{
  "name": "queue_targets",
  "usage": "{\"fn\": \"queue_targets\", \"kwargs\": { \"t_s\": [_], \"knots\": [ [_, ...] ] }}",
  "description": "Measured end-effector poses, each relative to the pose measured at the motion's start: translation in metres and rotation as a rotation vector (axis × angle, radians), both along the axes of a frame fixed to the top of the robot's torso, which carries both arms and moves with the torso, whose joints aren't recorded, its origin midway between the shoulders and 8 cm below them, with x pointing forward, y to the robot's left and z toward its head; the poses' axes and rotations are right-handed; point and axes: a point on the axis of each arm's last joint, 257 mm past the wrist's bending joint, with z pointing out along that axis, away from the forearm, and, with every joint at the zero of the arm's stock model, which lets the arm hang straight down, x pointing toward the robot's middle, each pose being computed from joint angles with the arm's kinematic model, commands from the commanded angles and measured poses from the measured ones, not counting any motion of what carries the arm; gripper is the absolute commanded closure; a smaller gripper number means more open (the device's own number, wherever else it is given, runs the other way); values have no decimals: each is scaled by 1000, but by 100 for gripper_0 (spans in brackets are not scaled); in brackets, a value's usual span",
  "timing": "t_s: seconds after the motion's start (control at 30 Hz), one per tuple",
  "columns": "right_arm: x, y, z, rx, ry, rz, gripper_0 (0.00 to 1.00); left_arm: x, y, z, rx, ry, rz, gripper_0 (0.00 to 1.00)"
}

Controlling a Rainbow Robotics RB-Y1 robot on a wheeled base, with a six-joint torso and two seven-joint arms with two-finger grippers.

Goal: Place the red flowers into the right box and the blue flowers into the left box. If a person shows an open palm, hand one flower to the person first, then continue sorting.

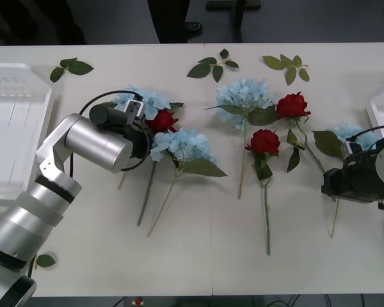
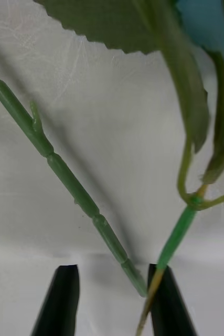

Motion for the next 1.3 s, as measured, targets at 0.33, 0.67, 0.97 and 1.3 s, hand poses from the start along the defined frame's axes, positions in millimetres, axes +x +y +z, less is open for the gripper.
{"fn": "queue_targets", "kwargs": {
  "t_s": [0.33, 0.67, 0.97, 1.3],
  "knots": [
    [-3, -2, 5, 3, 12, -4, 100, -26, 49, 82, 54, 41, 23, 100],
    [-16, -21, 76, -3, -55, 126, 100, -41, 201, 196, 5, -10, 310, 100],
    [-27, 49, 153, 205, -239, 453, 100, -50, 325, 237, 72, -115, 409, 100],
    [-41, 180, 227, 513, -382, 769, 100, -61, 402, 155, 83, -132, 387, 100]
  ]
}}
